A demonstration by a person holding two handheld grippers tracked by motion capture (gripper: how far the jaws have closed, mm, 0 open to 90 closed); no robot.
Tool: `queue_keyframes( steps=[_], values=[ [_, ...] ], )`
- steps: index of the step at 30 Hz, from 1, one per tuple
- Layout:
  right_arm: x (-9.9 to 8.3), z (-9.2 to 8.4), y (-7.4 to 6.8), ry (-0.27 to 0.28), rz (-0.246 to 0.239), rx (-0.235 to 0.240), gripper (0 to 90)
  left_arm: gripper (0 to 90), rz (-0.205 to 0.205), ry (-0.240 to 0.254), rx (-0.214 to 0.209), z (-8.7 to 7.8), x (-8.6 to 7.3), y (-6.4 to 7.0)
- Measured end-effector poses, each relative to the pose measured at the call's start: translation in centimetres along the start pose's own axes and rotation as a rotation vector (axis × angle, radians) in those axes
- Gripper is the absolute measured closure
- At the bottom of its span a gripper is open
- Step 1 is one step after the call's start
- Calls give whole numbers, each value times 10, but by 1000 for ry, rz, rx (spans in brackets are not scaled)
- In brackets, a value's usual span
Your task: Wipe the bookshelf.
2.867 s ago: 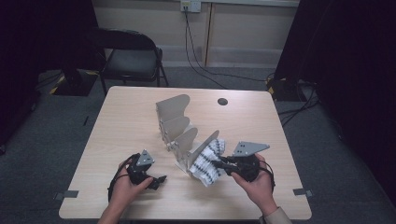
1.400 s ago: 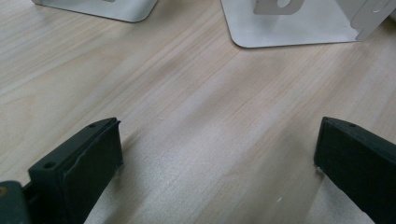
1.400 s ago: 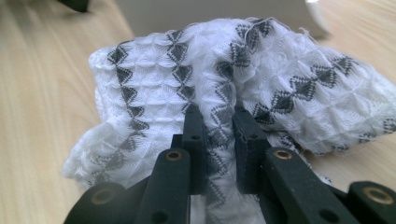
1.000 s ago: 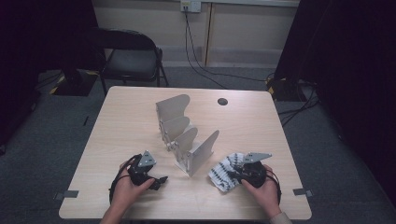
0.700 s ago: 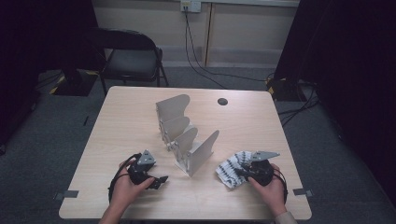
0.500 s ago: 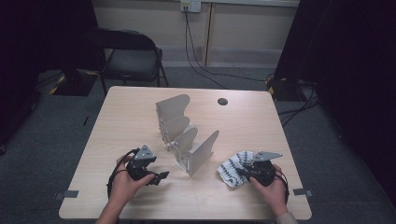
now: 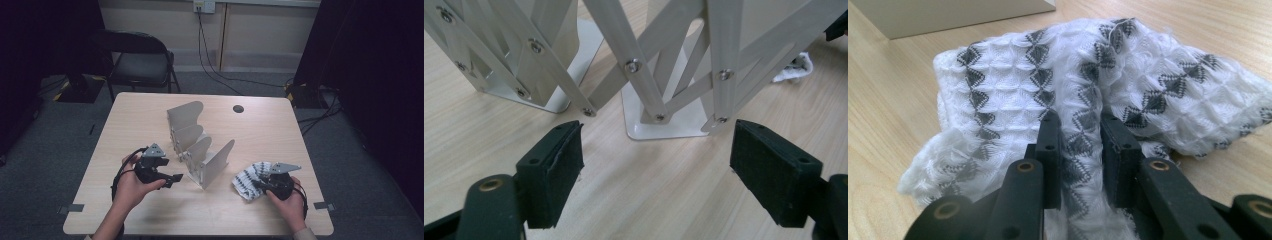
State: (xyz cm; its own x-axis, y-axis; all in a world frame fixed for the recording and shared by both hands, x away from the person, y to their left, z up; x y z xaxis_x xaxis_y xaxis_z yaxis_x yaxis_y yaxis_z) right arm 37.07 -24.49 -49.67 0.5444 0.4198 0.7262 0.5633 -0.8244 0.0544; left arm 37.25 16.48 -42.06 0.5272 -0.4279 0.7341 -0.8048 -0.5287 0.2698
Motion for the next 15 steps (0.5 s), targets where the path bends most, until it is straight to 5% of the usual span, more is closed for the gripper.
queue_keyframes(
  steps=[9, 15],
  values=[
    [2, 1, -2, 6, -16, -13, 679, 222, 10, -17, 2, -5, 14, 1],
    [9, 4, 7, 32, -17, -61, 526, 223, -10, -34, 3, -4, 11, -2]
  ],
)
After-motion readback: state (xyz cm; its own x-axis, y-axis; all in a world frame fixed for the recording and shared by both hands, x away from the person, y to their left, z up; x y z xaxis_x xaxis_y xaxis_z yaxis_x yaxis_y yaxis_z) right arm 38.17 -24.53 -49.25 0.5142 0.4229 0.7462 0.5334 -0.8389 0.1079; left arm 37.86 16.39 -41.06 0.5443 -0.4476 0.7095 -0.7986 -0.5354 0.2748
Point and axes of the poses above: each handheld gripper's, and its own axes: z roughly forward along the jaws, x roughly out of its top, y roughly to its right, the point moved 1 cm from there along z, roughly forward along the jaws, and after that the axes turned 11 degrees about -x, right-handed, at the moved point
